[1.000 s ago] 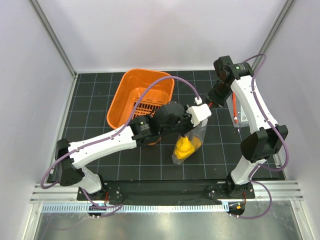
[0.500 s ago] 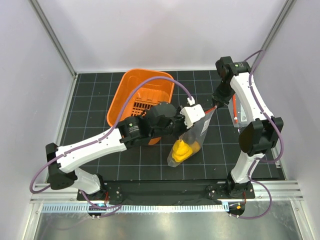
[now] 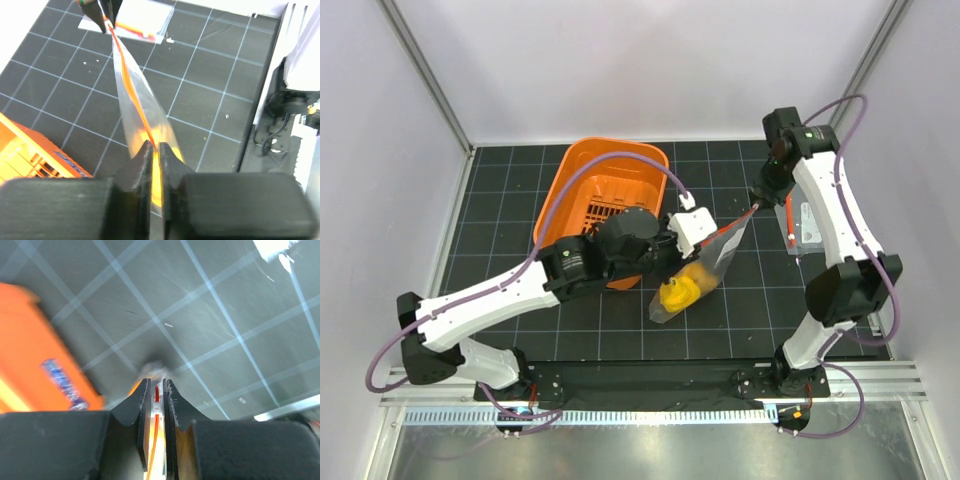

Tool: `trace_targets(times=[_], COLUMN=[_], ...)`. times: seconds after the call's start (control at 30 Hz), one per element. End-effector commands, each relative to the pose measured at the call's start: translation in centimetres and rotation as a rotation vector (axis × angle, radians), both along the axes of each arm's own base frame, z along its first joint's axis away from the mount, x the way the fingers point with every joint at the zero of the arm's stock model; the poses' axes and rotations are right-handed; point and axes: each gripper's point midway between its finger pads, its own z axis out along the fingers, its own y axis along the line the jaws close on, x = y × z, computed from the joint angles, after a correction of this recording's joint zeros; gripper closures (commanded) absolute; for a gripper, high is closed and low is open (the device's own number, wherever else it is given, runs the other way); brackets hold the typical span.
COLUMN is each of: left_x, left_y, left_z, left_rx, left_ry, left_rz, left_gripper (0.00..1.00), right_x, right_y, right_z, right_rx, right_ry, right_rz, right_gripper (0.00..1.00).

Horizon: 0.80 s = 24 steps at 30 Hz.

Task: Place the food in the zip-top bag and seal the zipper
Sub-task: Place the zipper food storage bag at the center of the board, then reset both arms

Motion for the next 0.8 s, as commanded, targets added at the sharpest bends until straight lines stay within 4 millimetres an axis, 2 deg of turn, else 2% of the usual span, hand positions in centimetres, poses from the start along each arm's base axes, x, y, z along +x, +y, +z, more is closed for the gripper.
trace_targets(times=[0.0,0.03,0.07,0.1,0.13,0.17,0.2,0.27,0.3,0.4,0.47,0.57,0.67,0.7,0.77], left_x=[-1.3,-1.2,-1.0,-0.8,0.0,0.4,0.5,1.9,2.2,3.6,4.0,4.7,5.1,5.4,5.2], left_y=[1.8,2.2,3.0,3.5,4.4,4.9,5.9,7.4,8.6,10.7,11.7,13.3,15.0,16.1,17.3], left_z=[4.6,4.6,4.8,4.7,4.9,4.5,5.4,5.5,6.1,6.3,6.6,6.8,6.4,6.3,5.7], left_rx=[-0.132,-0.144,-0.157,-0.163,-0.183,-0.195,-0.236,-0.299,-0.338,-0.405,-0.428,-0.456,-0.465,-0.491,-0.502], left_ry=[0.002,0.021,0.020,0.021,0.024,0.024,0.023,0.033,0.033,0.046,0.048,0.045,0.052,0.065,0.084], left_rz=[0.017,0.046,0.076,0.104,0.181,0.218,0.254,0.384,0.436,0.577,0.624,0.710,0.803,0.873,0.915], left_gripper=[0.75,0.66,0.58,0.43,0.37,0.32,0.24,0.16,0.09,0.00,0.00,0.00,0.00,0.00,0.00], right_x=[1.8,2.0,2.4,2.4,2.3,2.5,2.5,2.8,2.8,2.6,2.3,1.8,0.5,-0.9,-1.6], right_y=[1.1,1.6,2.0,2.3,2.5,2.6,2.5,2.5,2.5,2.0,1.7,1.3,1.3,1.0,0.6], right_z=[4.9,5.1,5.4,5.4,5.4,5.6,5.8,6.7,7.2,9.0,10.3,11.1,12.4,12.7,13.7], right_rx=[0.095,0.120,0.141,0.153,0.160,0.161,0.159,0.155,0.150,0.124,0.114,0.101,0.118,0.116,0.106], right_ry=[-0.257,-0.275,-0.301,-0.304,-0.305,-0.312,-0.318,-0.365,-0.382,-0.457,-0.509,-0.551,-0.639,-0.673,-0.754], right_rz=[0.060,0.072,0.079,0.082,0.089,0.092,0.095,0.112,0.124,0.135,0.142,0.131,0.135,0.125,0.123], right_gripper=[0.93,0.86,0.50,0.31,0.19,0.11,0.03,0.00,0.00,0.00,0.01,0.00,0.00,0.00,0.00])
